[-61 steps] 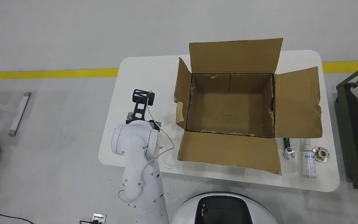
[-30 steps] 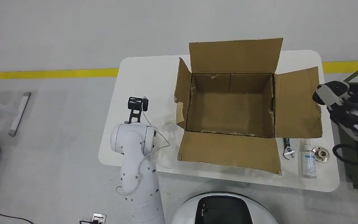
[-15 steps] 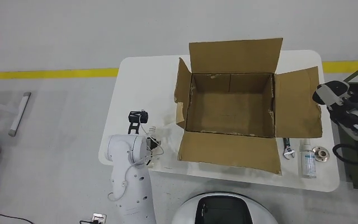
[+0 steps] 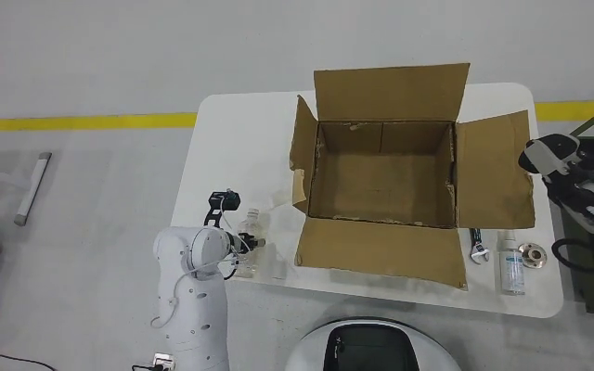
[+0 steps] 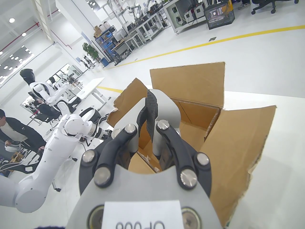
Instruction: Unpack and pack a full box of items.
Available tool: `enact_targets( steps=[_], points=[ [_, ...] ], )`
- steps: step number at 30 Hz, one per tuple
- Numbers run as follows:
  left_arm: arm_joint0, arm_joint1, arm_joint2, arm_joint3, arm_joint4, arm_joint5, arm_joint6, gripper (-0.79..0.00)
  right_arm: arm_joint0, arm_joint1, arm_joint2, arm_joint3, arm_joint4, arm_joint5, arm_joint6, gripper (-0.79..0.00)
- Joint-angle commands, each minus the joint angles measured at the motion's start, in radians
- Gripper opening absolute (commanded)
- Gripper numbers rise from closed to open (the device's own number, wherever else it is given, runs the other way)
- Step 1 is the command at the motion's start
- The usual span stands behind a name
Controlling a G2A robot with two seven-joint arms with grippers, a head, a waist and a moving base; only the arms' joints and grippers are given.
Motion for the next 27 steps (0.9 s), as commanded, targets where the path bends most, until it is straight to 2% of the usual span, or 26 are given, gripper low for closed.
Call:
enact_targets(
  steps=[1,11,18,26,27],
  points=[
    [-0.003,0.025,0.015,0.013,-0.005,0.000,0.000,0.000,0.000,0.000,0.000,0.000,0.000,0.000,0.000,-0.727],
    [-0.045,0.128,0.065,0.117,-0.143,0.000,0.000,0.000,0.000,0.000,0.000,0.000,0.000,0.000,0.000,-0.730],
    [-0.055,0.177,0.109,0.124,-0.220,0.001,0.000,0.000,0.000,0.000,0.000,0.000,0.000,0.000,0.000,-0.733],
    [-0.062,0.226,0.159,0.127,-0.288,0.044,0.000,0.000,0.000,0.000,0.000,0.000,0.000,0.000,0.000,-0.739],
    [-0.063,0.232,0.166,0.125,-0.295,0.051,0.000,-0.077,0.000,0.000,0.000,0.000,0.000,0.000,0.000,-0.742]
  ],
)
